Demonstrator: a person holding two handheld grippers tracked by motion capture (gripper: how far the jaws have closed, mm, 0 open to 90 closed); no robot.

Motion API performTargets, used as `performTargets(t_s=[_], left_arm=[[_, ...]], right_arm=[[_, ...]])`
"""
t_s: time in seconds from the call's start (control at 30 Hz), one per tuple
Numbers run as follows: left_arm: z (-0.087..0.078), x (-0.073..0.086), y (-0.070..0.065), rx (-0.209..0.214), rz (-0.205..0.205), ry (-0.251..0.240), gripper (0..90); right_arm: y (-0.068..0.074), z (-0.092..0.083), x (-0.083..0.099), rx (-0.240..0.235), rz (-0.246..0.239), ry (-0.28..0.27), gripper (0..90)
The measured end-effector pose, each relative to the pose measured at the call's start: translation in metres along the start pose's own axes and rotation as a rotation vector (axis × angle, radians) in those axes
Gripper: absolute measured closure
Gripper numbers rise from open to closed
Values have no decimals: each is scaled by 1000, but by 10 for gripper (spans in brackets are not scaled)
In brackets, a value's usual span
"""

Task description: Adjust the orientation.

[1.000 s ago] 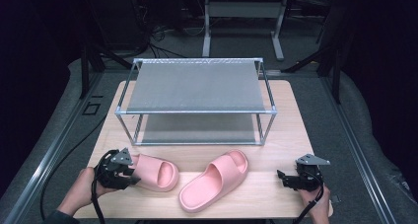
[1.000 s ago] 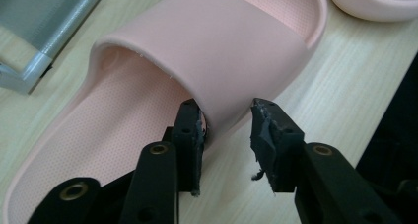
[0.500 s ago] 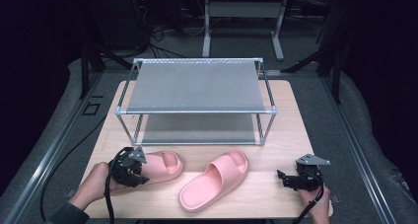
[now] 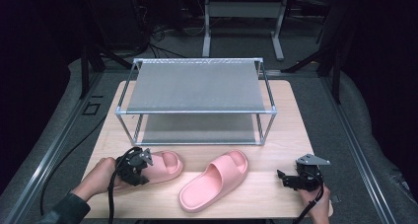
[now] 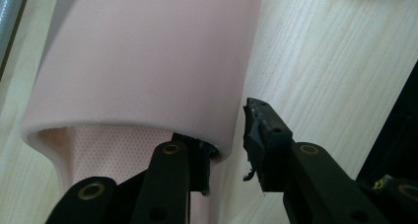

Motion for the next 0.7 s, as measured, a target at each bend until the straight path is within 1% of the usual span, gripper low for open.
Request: performTargets(t_s=[0.07,0.1,0.13,0.17,0.2,0.3,0.33,0.37,0.43,0.47,0.5,0.53,0.57,0.6,0.63,0.7], left_arm=[[3,1,3,2,24,25,775],[3,1,3,2,24,25,777],[4,1,3,9,36,30,777],[3,0,3,4,53,38,790],[3,0,3,4,53,38,799],[4,-1,2,0,91,43,821],[5,-2,2,-3,100,37,821],[5,-1,1,-9,121,32,828],[5,-1,1,-10,118,26,829],[5,0,1,-11,127,13,830],[5,0,1,-12,136,15,831],[5,0,1,-12,136,15,831],[5,-1,1,-19,160,13,832],[5,-1,1,-19,160,13,832],[4,0,1,-22,173,17,832],[1,-2,-1,-15,187,2,832]], right_arm=[[0,0,0,1,0,0,138],[0,0,0,1,0,0,138],[0,0,0,1,0,0,138],[0,0,0,1,0,0,138],[0,0,0,1,0,0,138],[0,0,0,0,0,0,138],[0,0,0,0,0,0,138],[0,0,0,0,0,0,138],[0,0,0,1,1,0,138],[0,0,0,1,1,0,138],[0,0,0,0,0,0,138],[0,0,0,0,0,0,138],[0,0,0,1,1,0,137],[0,0,0,5,0,0,136],[0,0,0,5,-1,-1,135],[0,0,0,5,-7,-2,133]])
Point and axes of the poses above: each handheld gripper's, and its own axes: z roughly forward along the jaws, x roughly out of its underside, y roughly to its left, the point moved 10 cm from there along z, roughly forward along the jaws, and after that the axes turned 8 degrees about -y, right-handed, at the moved point
